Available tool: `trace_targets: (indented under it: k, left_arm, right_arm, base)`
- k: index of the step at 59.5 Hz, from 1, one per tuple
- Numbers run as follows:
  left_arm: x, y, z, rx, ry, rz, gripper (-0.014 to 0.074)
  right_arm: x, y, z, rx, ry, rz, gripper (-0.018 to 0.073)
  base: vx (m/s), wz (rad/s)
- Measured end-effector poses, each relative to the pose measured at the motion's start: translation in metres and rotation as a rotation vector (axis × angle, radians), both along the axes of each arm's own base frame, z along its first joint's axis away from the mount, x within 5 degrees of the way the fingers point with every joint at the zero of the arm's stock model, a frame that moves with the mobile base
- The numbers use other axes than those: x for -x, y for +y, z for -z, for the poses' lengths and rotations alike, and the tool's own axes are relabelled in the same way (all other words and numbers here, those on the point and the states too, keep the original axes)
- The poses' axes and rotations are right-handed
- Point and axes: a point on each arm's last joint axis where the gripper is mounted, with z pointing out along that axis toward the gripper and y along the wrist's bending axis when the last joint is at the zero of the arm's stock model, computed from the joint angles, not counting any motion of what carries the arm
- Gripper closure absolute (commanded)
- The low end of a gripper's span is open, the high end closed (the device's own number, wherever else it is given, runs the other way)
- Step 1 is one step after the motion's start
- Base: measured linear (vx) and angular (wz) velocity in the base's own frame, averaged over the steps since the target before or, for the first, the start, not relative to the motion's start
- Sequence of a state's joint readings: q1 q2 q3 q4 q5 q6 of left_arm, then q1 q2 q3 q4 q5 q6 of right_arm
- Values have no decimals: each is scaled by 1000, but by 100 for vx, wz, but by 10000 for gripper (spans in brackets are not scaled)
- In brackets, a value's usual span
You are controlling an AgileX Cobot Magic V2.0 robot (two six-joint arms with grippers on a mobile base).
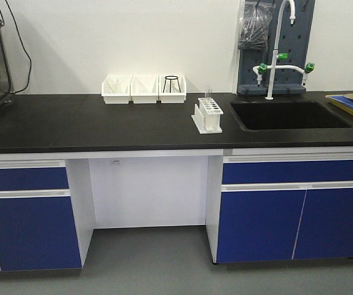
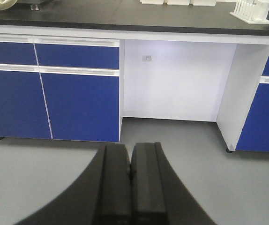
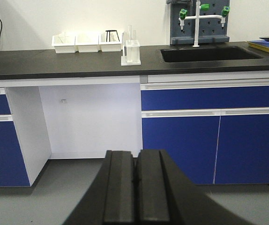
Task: Flip and reinsert test tube from rack
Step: 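Drive the base toward the white test-tube rack on the bench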
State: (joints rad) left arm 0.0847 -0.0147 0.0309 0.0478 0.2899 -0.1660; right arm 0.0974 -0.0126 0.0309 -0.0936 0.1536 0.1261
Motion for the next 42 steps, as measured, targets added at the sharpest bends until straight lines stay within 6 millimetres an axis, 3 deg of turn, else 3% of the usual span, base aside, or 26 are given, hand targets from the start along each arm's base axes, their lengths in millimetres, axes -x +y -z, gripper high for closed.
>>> trace_targets:
  k: [42]
  left_arm:
    - [0,0,0,0,0,0,603]
  right_arm:
    - [0,0,0,0,0,0,568]
  base:
    - [1,0]
